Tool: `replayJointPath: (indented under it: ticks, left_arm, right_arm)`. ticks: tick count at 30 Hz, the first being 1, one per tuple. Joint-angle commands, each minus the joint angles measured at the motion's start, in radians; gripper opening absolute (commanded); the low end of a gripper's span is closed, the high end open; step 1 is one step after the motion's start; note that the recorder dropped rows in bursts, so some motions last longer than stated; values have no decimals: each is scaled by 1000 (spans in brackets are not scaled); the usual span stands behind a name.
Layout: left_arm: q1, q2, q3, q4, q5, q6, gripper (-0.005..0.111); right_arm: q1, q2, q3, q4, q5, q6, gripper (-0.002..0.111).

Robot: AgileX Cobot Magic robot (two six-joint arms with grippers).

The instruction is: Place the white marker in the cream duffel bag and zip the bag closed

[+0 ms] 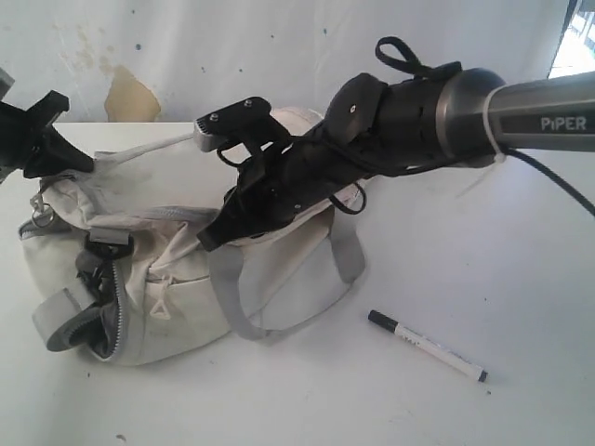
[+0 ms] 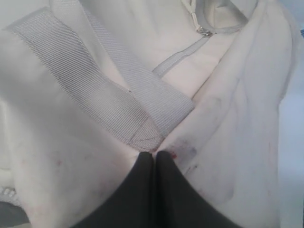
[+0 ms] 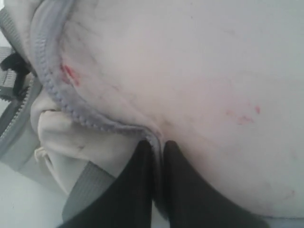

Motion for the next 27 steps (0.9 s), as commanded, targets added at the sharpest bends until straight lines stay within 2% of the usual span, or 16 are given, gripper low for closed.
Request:
replayJointPath:
  ticks: [1,5,9,15,17,20,23,25,27]
  left_arm:
    - [23,-66,82,-74,-93,28,0]
    - [44,-117,156,-166,-81,68,0]
    - [50,-160,233,-278,-59,106,0]
    - [50,-169,279,-261,-56,169,0]
    - [50,-169,284,-256,-30,198,0]
    - [50,-169,276,-254,-21,349,12]
    - [50,-169,271,-254,-24,390,32]
    - [48,-169,271,-254,-36,410,48]
    - [48,-169,271,-241,-36,428,64]
  right_arm:
    - [-48,0,-24,-175,88,188,0]
    - [-67,0,-24,-290,123,287,0]
    - [-75,0,-24,-306,125,317,0]
    - [-76,0,-24,-240,81,313,1]
    - [-73,-4,-26,-238,83,313,8]
    - [-73,-22,-26,-229,83,318,28]
    - [-73,-59,-26,-211,83,320,52]
    - [-73,-82,-26,-185,85,320,59]
    - [-73,-105,-26,-123,96,320,59]
